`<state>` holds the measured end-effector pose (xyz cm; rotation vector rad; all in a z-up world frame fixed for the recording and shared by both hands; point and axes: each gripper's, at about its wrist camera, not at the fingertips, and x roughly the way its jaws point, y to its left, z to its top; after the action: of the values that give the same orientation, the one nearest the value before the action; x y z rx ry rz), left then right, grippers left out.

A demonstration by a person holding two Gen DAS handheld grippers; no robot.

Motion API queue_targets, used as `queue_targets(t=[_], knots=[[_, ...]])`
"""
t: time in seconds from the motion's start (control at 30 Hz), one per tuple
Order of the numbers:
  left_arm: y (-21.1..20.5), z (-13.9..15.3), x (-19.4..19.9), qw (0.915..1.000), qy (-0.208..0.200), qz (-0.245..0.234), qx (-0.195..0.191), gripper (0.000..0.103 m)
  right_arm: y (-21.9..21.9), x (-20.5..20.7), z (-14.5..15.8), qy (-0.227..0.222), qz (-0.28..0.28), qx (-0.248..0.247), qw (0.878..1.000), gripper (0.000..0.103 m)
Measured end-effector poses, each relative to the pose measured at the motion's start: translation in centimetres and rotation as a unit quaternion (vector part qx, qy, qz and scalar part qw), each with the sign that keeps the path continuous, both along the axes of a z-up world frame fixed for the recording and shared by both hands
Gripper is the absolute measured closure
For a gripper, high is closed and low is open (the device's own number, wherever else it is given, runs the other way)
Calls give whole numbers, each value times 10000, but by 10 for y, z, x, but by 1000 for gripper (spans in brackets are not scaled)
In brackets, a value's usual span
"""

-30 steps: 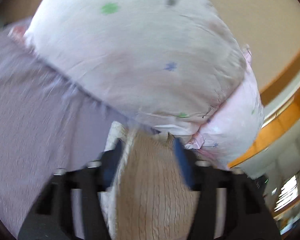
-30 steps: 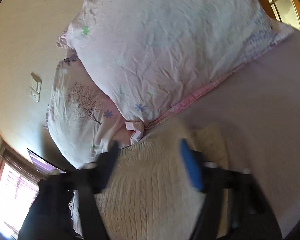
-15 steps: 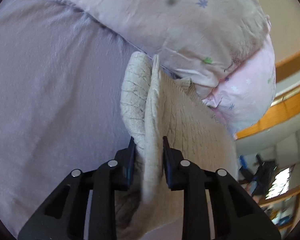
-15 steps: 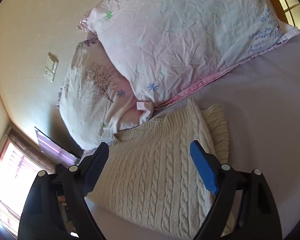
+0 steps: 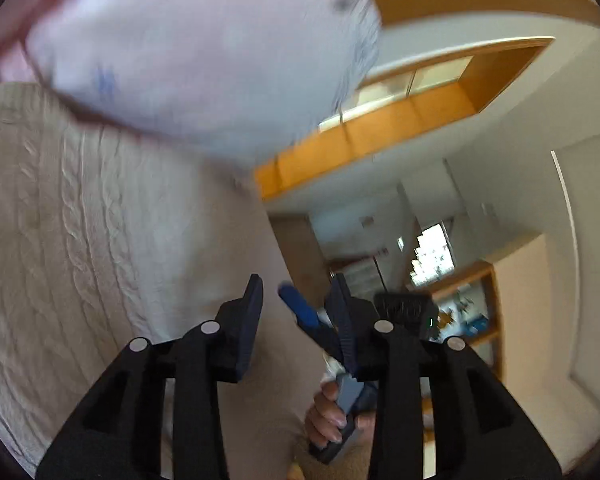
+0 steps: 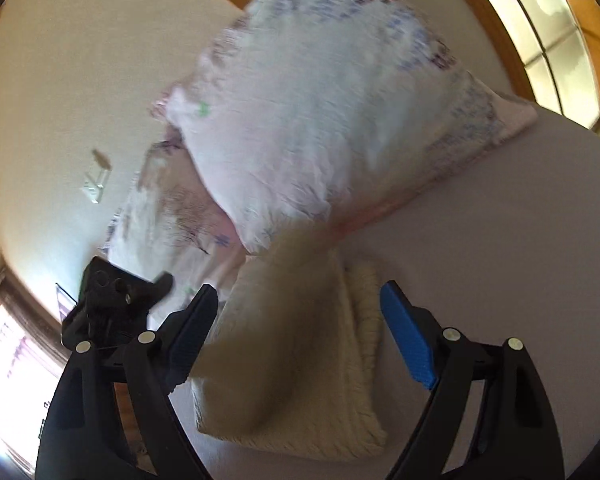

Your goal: Fold small clothes

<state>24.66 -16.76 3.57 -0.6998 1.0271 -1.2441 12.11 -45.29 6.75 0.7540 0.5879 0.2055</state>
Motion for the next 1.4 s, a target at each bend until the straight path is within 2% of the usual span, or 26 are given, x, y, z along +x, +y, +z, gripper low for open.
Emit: queue_targets(t=[0.03,0.07,0.13,0.17,0.27,0.37,0.43,0.5,0.53,0.57,0.6,0.67,0.73,0.77,0.83,0.93,1.0,1.07,1.1,1.17,1.2,1.23,1.3,1.33,1.37,1.4], knots=[[11,-1,-2,9999,-79,84,-33,62,-4,0,-2,123,50,41,9999,11],[26,2,-3,9994,-236,258,-13,48,-7,2,-4,255,151,58,9995,9],[65,7,-6,9940,-610,875,247,28,-11,10,-10,443,355,120,9983,9],[88,6,-5,9878,-741,1256,552,26,-12,20,-17,642,565,273,9960,9],[119,-12,7,9761,-418,1632,1371,26,-5,51,-40,1103,1113,719,9850,9],[111,-38,13,9685,-150,1507,1975,26,8,75,-57,1527,1229,596,9788,9],[105,-48,14,9684,-113,1377,2078,26,14,83,-68,1746,1220,513,9757,10],[95,-60,14,9706,-49,1272,2045,26,15,82,-72,1707,1239,454,9764,19],[90,-61,14,9712,-91,1285,2002,26,16,82,-73,1722,1276,423,9759,45],[86,-62,15,9712,-107,1326,1976,29,19,83,-78,1807,1379,481,9726,58],[84,-60,17,9712,-103,1352,1959,36,18,81,-81,1729,1381,664,9729,62],[91,-60,14,9733,-179,1390,1816,61,19,76,-79,1577,1344,749,9754,68],[101,-51,5,9770,-329,1327,1638,65,24,70,-72,1388,1391,819,9771,70],[113,-41,-4,9754,-556,1340,1662,65,33,70,-65,1240,1552,928,9757,71],[130,-27,-16,9679,-934,1491,1793,65,59,74,-52,1092,1918,884,9713,71],[175,-7,-31,9489,-1417,1886,2095,61,106,88,-41,954,2385,628,9644,68],[193,-5,-33,9165,-1687,2260,2837,51,138,103,-43,1141,2467,88,9623,63],[213,-7,-41,8722,-1845,2795,3565,44,146,109,-39,1271,1926,-687,9706,54],[225,-6,-49,8620,-1941,2944,3641,41,143,108,-35,1151,1703,-739,9758,52],[241,-3,-63,8609,-1987,3125,3489,26,131,106,-30,865,1605,-167,9831,51],[246,-3,-71,8591,-1982,3248,3425,23,130,108,-31,875,1681,6,9819,51],[247,-4,-76,8588,-1972,3305,3381,20,134,112,-31,934,1730,53,9805,51],[242,-7,-86,8653,-1849,3334,3253,16,149,120,-36,1098,1829,-58,9770,52],[239,-11,-90,8621,-1702,3402,3347,6,158,126,-41,1187,1930,-76,9740,71],[237,-10,-93,8563,-1600,3496,3448,2,169,130,-48,1280,2003,-161,9712,90],[237,-12,-100,8500,-1512,3620,3515,2,170,131,-50,1347,1852,-326,9729,90]])
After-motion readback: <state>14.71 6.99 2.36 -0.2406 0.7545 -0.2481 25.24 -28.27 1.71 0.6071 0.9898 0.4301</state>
